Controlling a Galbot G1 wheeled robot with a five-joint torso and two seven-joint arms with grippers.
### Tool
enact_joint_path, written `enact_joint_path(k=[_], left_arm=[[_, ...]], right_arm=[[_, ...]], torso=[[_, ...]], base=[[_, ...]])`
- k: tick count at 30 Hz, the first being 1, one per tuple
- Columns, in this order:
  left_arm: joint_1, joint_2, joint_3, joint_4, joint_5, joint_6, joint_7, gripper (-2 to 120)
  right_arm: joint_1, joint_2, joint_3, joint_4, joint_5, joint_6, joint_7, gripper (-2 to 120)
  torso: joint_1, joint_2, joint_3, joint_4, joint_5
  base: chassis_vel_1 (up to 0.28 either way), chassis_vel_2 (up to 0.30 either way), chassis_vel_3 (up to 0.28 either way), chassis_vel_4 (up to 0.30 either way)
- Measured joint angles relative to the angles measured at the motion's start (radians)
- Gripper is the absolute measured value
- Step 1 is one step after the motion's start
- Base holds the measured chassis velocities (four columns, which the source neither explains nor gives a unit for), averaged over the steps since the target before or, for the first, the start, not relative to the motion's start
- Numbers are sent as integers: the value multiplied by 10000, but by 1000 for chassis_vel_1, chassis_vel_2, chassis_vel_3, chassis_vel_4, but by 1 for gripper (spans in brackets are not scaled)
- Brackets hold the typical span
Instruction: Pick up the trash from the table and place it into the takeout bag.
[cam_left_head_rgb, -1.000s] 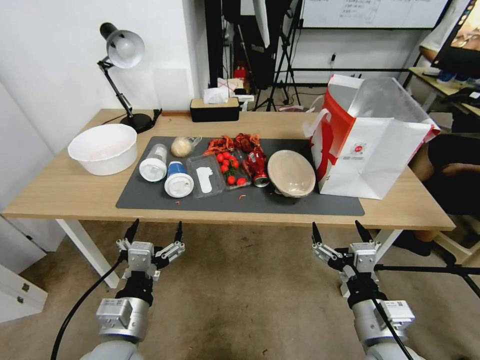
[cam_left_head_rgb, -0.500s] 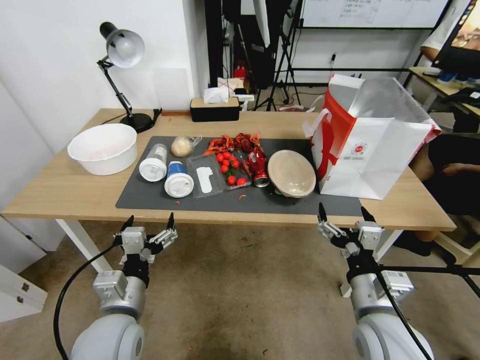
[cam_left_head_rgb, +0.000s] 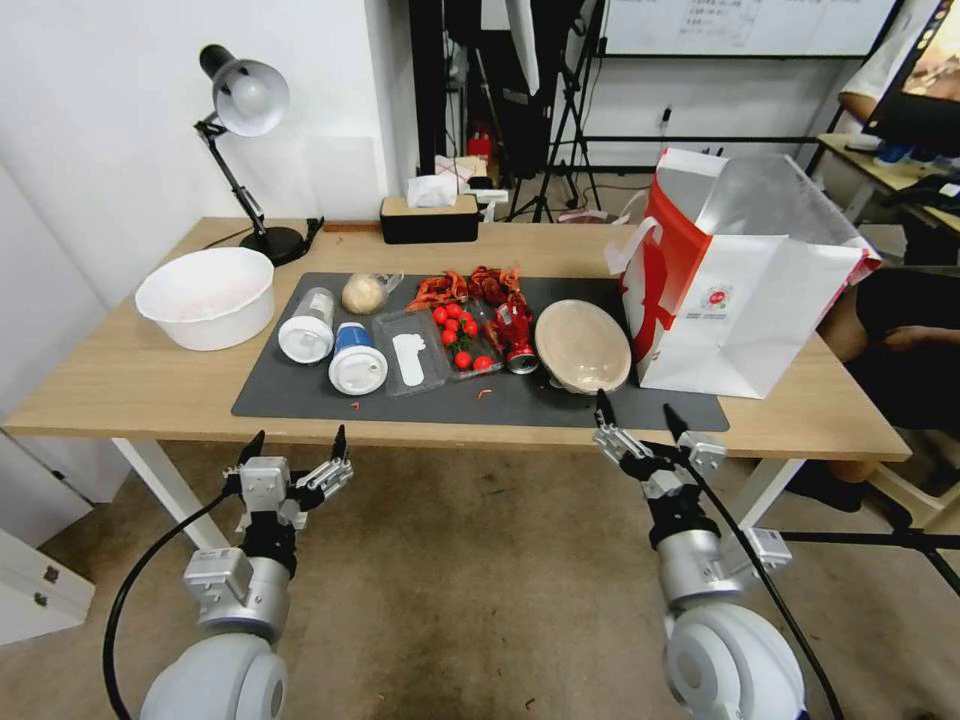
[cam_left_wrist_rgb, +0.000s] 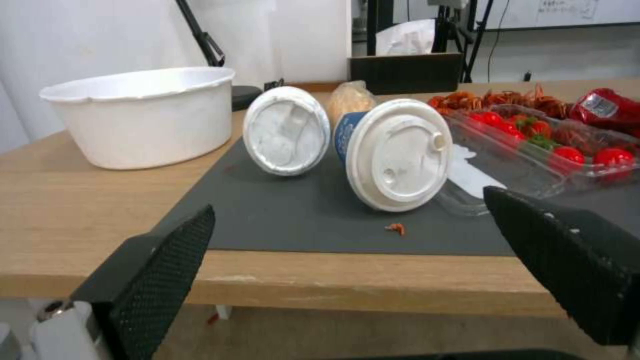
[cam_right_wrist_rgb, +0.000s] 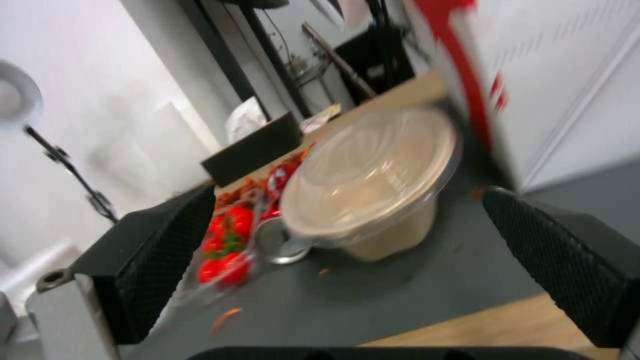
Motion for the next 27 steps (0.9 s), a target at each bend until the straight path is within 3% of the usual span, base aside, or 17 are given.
enact_joint_path(k=[1,5,10,17,27], left_arm=[[17,-20,-8,0,31,-39,2,100],[39,-43,-34,0,82,-86,4,100],[61,-57,-99,6,133,-162,6,100],[75,-76,-97,70,222,-247,16,100],[64,-88,-65,161,314,-338,26,100]], right_arm=[[256,-15,-113,-133,894,-128,216,100],[687,16,-231,-365,2189,-288,513,100],[1152,57,-238,-588,3189,-571,932,100],[1452,73,-157,-884,3444,-599,1111,99],[1647,93,-49,-1058,3634,-627,1233,79]], torso=[[0,0,0,-1,-1],[1,0,0,-1,-1],[-2,0,0,0,0],[-1,0,0,-1,0],[-1,0,0,-1,0]], base=[[0,0,0,0],[0,0,0,0],[0,0,0,0],[0,0,0,0],[0,0,0,0]])
